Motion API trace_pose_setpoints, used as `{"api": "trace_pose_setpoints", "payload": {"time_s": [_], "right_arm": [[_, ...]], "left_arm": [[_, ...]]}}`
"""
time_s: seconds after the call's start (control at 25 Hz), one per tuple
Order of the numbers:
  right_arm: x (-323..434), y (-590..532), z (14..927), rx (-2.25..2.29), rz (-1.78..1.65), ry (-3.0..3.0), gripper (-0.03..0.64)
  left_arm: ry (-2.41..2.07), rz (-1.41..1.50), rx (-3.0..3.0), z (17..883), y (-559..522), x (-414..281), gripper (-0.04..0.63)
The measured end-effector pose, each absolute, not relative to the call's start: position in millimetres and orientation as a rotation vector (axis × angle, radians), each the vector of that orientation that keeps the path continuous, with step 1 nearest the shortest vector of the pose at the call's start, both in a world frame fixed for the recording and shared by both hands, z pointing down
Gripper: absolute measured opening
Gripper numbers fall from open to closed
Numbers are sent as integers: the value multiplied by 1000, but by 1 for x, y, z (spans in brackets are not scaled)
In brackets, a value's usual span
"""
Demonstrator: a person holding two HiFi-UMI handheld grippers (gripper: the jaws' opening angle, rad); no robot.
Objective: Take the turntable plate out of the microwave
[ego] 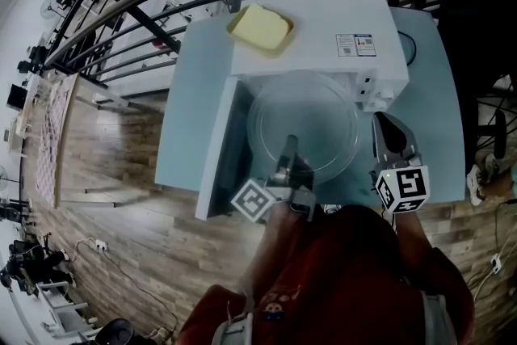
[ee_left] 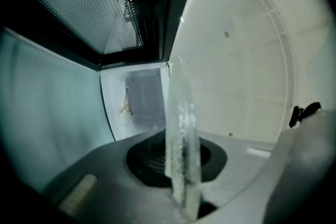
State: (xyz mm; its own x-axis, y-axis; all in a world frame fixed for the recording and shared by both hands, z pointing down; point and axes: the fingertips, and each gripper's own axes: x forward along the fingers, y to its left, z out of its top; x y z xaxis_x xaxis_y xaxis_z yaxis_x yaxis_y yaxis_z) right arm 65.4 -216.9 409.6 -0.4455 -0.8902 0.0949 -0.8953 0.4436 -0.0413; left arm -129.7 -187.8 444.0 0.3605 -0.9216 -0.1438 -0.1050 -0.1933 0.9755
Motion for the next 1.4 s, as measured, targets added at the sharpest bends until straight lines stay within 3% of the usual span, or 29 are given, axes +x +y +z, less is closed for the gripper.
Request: {"api": "trace_pose_setpoints", "payload": {"time_s": [1.4], "right_arm": [[57, -213, 406, 1595, 115, -2626, 5]], "left_arm": [[-931, -1003, 1587, 437, -183, -132, 21]]}}
